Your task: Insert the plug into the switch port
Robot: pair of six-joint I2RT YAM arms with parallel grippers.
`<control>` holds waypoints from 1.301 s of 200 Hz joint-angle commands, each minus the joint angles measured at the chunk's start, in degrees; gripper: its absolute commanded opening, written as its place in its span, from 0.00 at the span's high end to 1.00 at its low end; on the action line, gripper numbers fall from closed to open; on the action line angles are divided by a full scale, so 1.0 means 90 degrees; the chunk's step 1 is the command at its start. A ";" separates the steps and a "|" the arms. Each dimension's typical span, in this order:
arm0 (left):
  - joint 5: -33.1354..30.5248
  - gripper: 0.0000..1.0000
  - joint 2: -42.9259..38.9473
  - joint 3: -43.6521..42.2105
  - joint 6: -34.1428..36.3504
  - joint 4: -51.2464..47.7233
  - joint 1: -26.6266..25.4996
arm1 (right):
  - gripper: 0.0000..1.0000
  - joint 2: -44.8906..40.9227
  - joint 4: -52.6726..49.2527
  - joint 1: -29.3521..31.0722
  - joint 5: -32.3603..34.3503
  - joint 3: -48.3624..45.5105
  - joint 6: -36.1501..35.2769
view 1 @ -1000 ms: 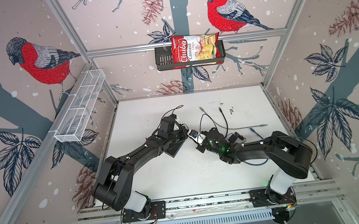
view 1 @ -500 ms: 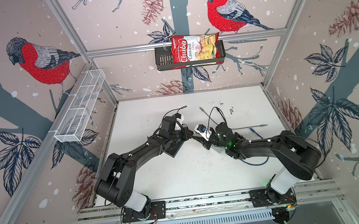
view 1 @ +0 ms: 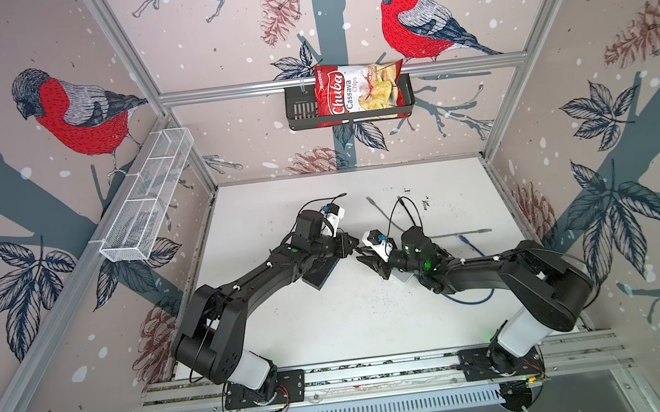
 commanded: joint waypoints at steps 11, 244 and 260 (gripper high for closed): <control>0.0120 1.00 -0.0065 0.0005 0.0091 0.0103 -0.0019 | 0.68 0.0000 0.0556 0.0010 0.0290 -0.0008 0.0235; -0.0425 0.41 -0.0260 -0.0069 0.0038 -0.0066 -0.0004 | 0.94 0.0243 0.0335 0.0109 0.0519 0.0283 0.0052; -0.0715 0.19 -0.0431 -0.0139 0.0033 -0.0105 0.0016 | 0.94 0.0282 0.0123 0.0116 0.0581 0.0328 -0.0041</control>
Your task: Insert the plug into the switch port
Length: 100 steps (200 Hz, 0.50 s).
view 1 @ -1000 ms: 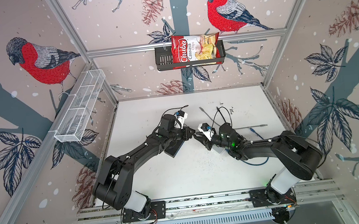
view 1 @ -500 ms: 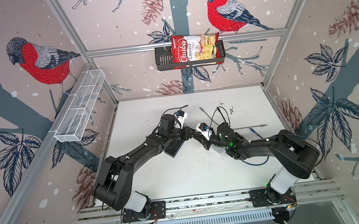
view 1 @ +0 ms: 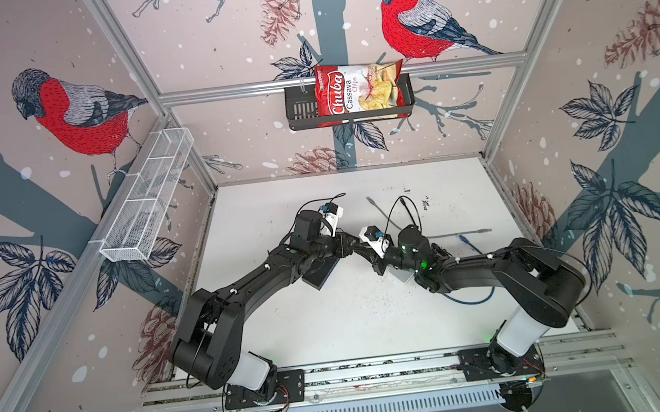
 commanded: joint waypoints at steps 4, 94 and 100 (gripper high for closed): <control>-0.0523 0.15 -0.0252 -0.0093 0.0002 -0.0087 0.0027 | 0.94 0.0035 -0.0241 0.0006 0.0141 0.0076 -0.0188; -0.1862 0.06 -0.0420 -0.0289 -0.0293 -0.1177 0.0595 | 0.95 0.0389 -0.1446 0.0300 0.0556 0.0521 -0.0341; -0.1906 0.06 -0.0425 -0.0327 -0.0292 -0.1204 0.0627 | 0.95 0.0431 -0.1633 0.0340 0.0580 0.0591 -0.0350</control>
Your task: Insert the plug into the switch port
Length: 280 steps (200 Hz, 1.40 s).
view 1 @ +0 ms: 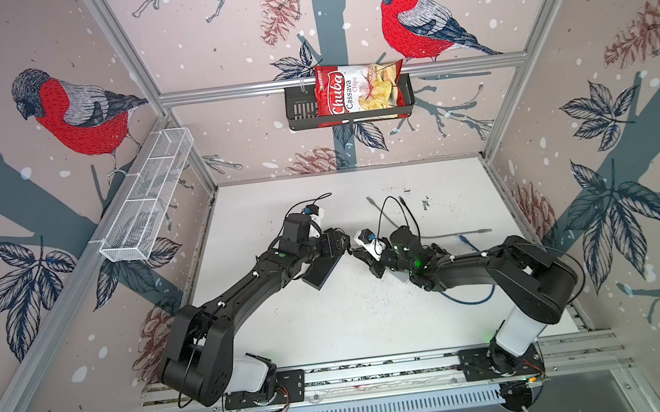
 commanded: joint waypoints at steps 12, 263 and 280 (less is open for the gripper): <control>-0.0730 0.06 0.0021 -0.0119 -0.0213 -0.0574 0.0162 | 0.95 0.0199 -0.1038 0.0164 0.0261 0.0367 -0.0105; -0.0417 0.09 0.1788 0.0016 -0.0205 0.0411 0.0906 | 0.93 0.1921 -0.3801 0.0636 0.0825 0.2786 0.0636; -0.0318 0.09 0.1860 -0.0021 -0.0235 0.0475 0.0907 | 0.93 0.1953 -0.3859 0.0644 0.0773 0.2818 0.0632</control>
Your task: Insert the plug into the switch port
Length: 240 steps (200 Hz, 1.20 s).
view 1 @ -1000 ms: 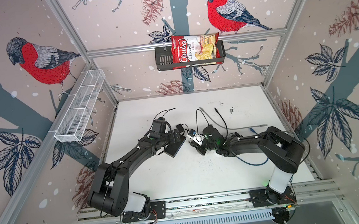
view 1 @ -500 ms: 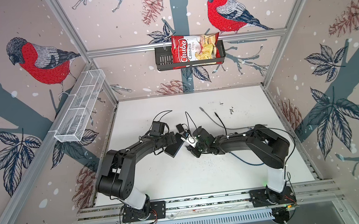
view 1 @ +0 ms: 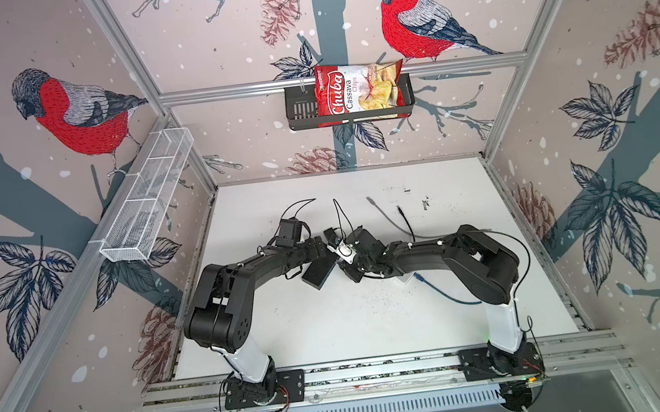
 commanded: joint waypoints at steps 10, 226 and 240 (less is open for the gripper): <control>0.0362 0.10 0.0128 -0.0081 0.0043 0.0279 0.0006 | 0.93 0.0083 -0.0359 0.0020 -0.0061 0.0071 0.0030; 0.0963 0.29 0.0272 -0.0346 -0.0575 0.0482 -0.0074 | 0.93 0.0168 -0.0415 0.0289 0.0188 0.0285 0.0015; 0.0717 0.31 0.0215 -0.0284 -0.0592 0.0231 -0.0099 | 0.93 0.0163 -0.0414 0.0307 0.0228 0.0287 -0.0013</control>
